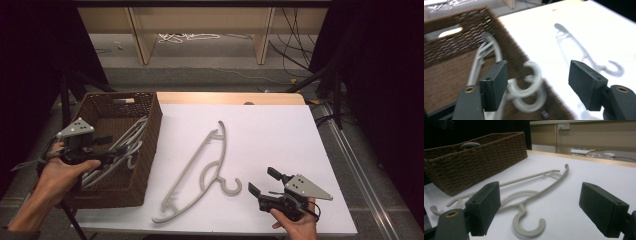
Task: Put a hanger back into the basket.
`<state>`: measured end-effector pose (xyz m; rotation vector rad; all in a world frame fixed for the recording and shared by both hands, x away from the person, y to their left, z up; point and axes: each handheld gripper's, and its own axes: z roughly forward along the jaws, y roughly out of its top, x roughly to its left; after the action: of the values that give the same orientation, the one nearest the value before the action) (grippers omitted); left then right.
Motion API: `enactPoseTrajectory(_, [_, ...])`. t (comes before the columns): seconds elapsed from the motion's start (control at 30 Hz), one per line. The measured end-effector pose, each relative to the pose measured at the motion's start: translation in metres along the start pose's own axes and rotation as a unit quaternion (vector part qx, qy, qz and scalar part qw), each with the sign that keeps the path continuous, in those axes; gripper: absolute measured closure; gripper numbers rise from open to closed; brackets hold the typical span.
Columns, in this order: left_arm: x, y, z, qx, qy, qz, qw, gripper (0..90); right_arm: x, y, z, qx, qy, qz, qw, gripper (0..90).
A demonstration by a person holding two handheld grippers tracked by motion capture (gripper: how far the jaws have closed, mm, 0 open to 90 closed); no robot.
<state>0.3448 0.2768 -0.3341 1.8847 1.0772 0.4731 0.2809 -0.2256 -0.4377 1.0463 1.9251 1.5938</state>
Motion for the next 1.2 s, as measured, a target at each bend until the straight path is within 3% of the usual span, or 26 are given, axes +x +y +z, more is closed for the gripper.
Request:
enactPoseTrajectory(0.3, [-0.063, 0.001, 0.019, -0.050, -0.043, -0.001, 0.9979, 20.6, 0.000, 0.000, 0.000, -0.002, 0.005, -0.001, 1.0000, 18.2])
enactPoseTrajectory(0.53, [-0.097, -0.006, 0.038, -0.062, -0.073, 0.021, 0.9952, 17.3, 0.000, 0.001, -0.001, 0.003, 0.005, -0.002, 1.0000, 18.2])
enactPoseTrajectory(0.6, [-0.104, -0.009, 0.043, -0.068, -0.068, 0.025, 0.9951, 17.1, 0.000, 0.000, 0.000, -0.008, 0.006, -0.004, 0.9999, 18.2])
enactPoseTrajectory(0.63, [-0.105, -0.010, 0.045, -0.071, -0.066, 0.030, 0.9948, 16.9, 0.000, 0.000, 0.000, -0.003, 0.004, -0.002, 1.0000, 18.2])
enactPoseTrajectory(0.73, [-0.112, -0.017, 0.054, -0.073, -0.068, 0.026, 0.9946, 16.7, 0.000, 0.000, 0.001, -0.008, 0.006, -0.001, 0.9999, 18.1])
enactPoseTrajectory(0.87, [-0.120, -0.028, 0.066, -0.082, -0.079, 0.014, 0.9935, 16.4, 0.000, 0.002, -0.003, 0.004, 0.004, -0.001, 1.0000, 18.0])
enactPoseTrajectory(0.93, [-0.123, -0.033, 0.071, -0.079, -0.075, 0.019, 0.9939, 16.3, -0.001, 0.001, -0.002, 0.001, 0.008, 0.001, 1.0000, 17.9])
enactPoseTrajectory(0.97, [-0.123, -0.035, 0.075, -0.090, -0.076, 0.031, 0.9925, 16.2, -0.001, 0.001, -0.003, 0.007, 0.006, 0.000, 1.0000, 17.9])
enactPoseTrajectory(1.0, [-0.126, -0.039, 0.077, -0.085, -0.074, 0.018, 0.9935, 16.1, -0.002, 0.000, -0.002, -0.002, 0.009, 0.001, 1.0000, 17.8])
enactPoseTrajectory(1.03, [-0.126, -0.039, 0.077, -0.085, -0.074, 0.018, 0.9935, 16.0, -0.003, 0.000, -0.001, -0.002, 0.009, 0.006, 0.9999, 17.4])
enactPoseTrajectory(1.07, [-0.122, -0.040, 0.080, -0.097, -0.064, 0.047, 0.9922, 16.0, -0.003, 0.000, -0.001, -0.002, 0.009, 0.006, 0.9999, 17.4])
enactPoseTrajectory(1.1, [-0.126, -0.043, 0.081, -0.095, -0.074, 0.029, 0.9923, 15.9, -0.003, 0.000, -0.003, 0.001, -0.001, 0.005, 1.0000, 17.1])
enactPoseTrajectory(1.13, [-0.123, -0.045, 0.083, -0.095, -0.065, 0.066, 0.9911, 15.9, -0.004, 0.001, -0.003, 0.001, 0.003, 0.007, 1.0000, 16.6])
enactPoseTrajectory(1.2, [-0.123, -0.047, 0.083, -0.099, -0.061, 0.078, 0.9901, 15.9, -0.004, 0.001, -0.002, -0.006, 0.003, 0.006, 1.0000, 16.2])
